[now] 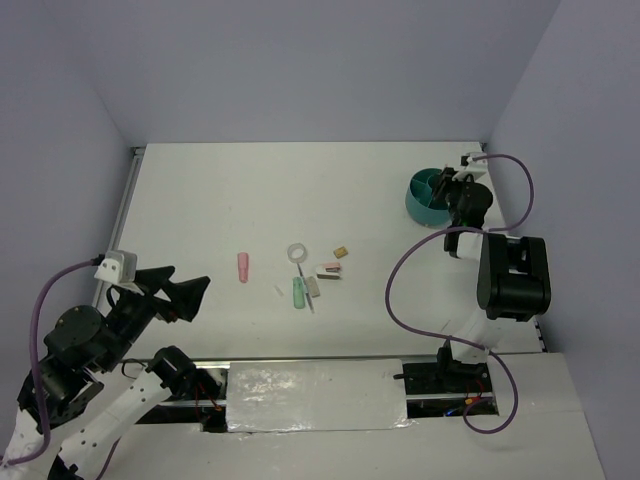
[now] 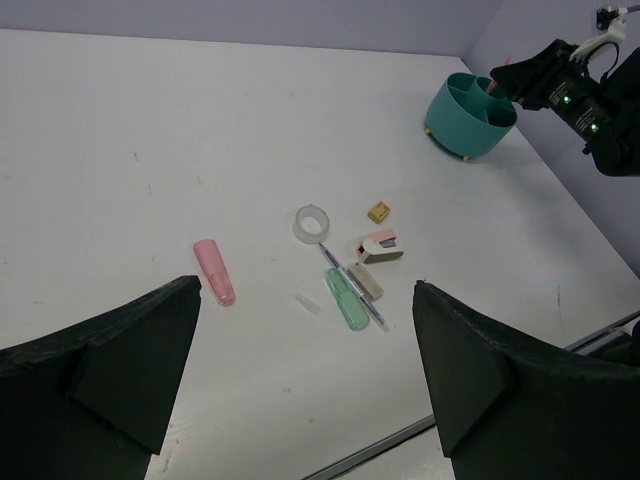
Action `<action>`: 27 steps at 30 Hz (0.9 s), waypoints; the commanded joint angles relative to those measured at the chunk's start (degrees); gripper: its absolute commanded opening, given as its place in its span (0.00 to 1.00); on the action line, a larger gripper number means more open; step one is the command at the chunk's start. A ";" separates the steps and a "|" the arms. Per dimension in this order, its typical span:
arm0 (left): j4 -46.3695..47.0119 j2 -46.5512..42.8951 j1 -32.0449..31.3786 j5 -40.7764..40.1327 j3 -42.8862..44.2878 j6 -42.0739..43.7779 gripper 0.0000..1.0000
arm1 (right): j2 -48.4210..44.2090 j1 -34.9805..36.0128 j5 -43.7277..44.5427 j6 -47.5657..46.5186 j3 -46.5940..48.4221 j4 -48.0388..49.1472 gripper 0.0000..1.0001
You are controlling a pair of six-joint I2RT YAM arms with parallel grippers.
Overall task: Sort the stationery into containers
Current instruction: Place the pen in the storage box, then pick up the pen from the center of the board.
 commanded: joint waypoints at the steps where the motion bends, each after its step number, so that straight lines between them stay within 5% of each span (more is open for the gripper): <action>1: 3.13 -1.34 -0.10 -0.97 -0.16 0.61 0.99 | -0.86 -0.36 -0.17 -0.10 -1.15 6.95 0.41; 12: 2.87 -0.28 0.08 -1.85 -0.16 0.35 0.99 | -14.01 -0.45 0.88 3.50 -1.94 3.73 0.55; 13: 2.87 -0.11 0.08 -1.85 -0.07 0.35 0.99 | -15.52 -0.45 1.84 4.11 -1.16 2.14 0.63; 14: 2.70 0.07 0.08 -1.94 -0.07 0.17 0.99 | -18.41 -0.36 3.25 5.25 -0.63 -1.79 0.95; 15: 2.69 0.07 0.16 -2.11 0.02 0.17 0.99 | -19.74 -0.28 4.65 6.13 0.07 -4.62 1.00; 18: 2.61 -0.28 0.87 -2.55 -0.07 -0.09 0.99 | -24.23 0.43 6.68 8.33 1.22 -11.40 1.00; 23: 2.34 0.06 2.97 -5.00 0.10 -1.05 0.99 | -30.46 6.56 16.49 13.70 8.60 -39.19 1.00; 27: -0.55 4.45 5.96 -13.78 1.07 -5.09 0.99 | -36.62 26.23 29.79 10.54 9.58 -52.87 1.00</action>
